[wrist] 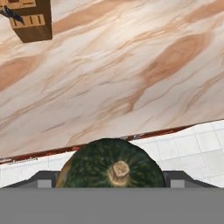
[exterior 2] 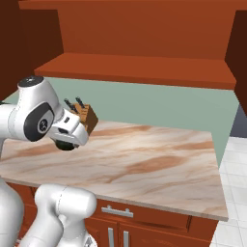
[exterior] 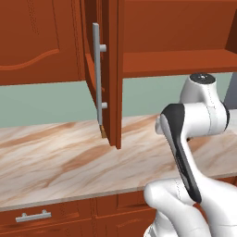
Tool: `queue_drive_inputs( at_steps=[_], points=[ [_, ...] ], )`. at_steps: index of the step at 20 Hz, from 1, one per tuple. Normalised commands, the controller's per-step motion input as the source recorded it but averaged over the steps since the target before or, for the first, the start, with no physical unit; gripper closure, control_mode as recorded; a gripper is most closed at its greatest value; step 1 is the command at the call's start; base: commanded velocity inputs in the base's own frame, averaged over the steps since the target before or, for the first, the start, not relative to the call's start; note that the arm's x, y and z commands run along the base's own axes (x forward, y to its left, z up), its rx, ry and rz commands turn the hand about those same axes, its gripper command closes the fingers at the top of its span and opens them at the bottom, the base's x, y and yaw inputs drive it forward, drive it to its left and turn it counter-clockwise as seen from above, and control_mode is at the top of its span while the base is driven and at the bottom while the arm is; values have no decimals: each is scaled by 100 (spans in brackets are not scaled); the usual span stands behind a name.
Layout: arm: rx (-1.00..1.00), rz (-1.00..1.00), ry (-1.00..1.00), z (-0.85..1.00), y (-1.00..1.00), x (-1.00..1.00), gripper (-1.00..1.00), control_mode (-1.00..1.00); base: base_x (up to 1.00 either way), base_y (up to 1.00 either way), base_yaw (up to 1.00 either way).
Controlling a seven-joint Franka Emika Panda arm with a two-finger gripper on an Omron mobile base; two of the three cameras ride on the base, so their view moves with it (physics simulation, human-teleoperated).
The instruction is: Pick the squashs from the cabinet and place them in one bowl. Pick the carrot from the sink and place it in the other bowl.
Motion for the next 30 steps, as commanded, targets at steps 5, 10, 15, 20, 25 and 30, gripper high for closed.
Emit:
queue_drive_inputs(
  at_steps=[5,10,15,20,25,30],
  points=[
    [0,0,0,0,0,0,100,100,0,0,0],
    [0,0,0,0,0,0,100,100,-1,0,0],
    [0,0,0,0,0,0,100,100,-33,0,3],
    [0,0,0,0,0,0,100,100,-47,0,5],
    [0,0,0,0,0,0,100,100,-52,2,8],
    [0,0,0,0,0,0,100,100,-46,2,38]
  ],
)
